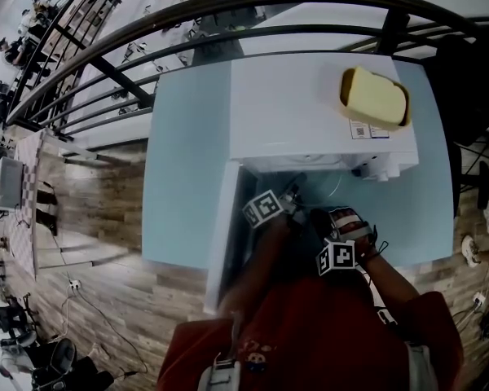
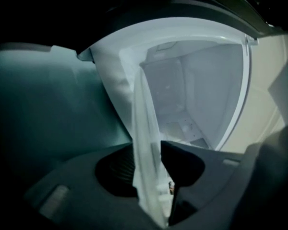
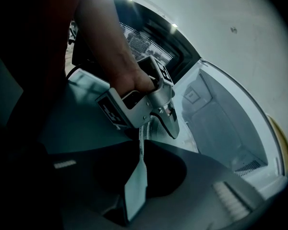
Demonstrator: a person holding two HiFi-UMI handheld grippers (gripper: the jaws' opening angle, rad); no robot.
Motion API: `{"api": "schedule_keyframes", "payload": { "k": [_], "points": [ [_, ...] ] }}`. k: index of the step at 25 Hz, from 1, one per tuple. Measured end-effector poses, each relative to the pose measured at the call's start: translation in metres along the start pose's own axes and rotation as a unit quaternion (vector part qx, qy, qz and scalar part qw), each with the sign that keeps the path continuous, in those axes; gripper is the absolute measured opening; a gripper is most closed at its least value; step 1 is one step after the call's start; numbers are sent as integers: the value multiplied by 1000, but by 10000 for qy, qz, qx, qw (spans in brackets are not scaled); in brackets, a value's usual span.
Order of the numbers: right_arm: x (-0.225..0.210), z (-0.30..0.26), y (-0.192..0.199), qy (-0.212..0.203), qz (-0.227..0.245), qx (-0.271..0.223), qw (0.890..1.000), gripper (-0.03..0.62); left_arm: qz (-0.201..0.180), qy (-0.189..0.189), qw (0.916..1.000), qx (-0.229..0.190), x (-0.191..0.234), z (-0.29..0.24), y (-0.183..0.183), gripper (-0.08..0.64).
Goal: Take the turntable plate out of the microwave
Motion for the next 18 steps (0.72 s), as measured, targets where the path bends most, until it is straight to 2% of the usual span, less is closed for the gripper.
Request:
{"api": "schedule_keyframes", "payload": {
  "k": [5,9,18],
  "points": [
    [-1,-1,1,30,44,3,10000,26,512,352,9981,-24,2,-3,0,73],
    [0,1,3,93,106,64,9999,32,999,632,9930,-66,3,-3,4,31],
    [6,21,21,225,50,169,9996,34,1019,633,9927,-147,1,2,13,28]
  ]
}}
Point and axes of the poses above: the fingertips, and each gripper's own axes: z backward along the fingers, x to its left, y out of its underside, the point moved 10 cm from there along z, backward along the fingers, and after that the axes turned 12 degrees about z, right-handed, at the moved point
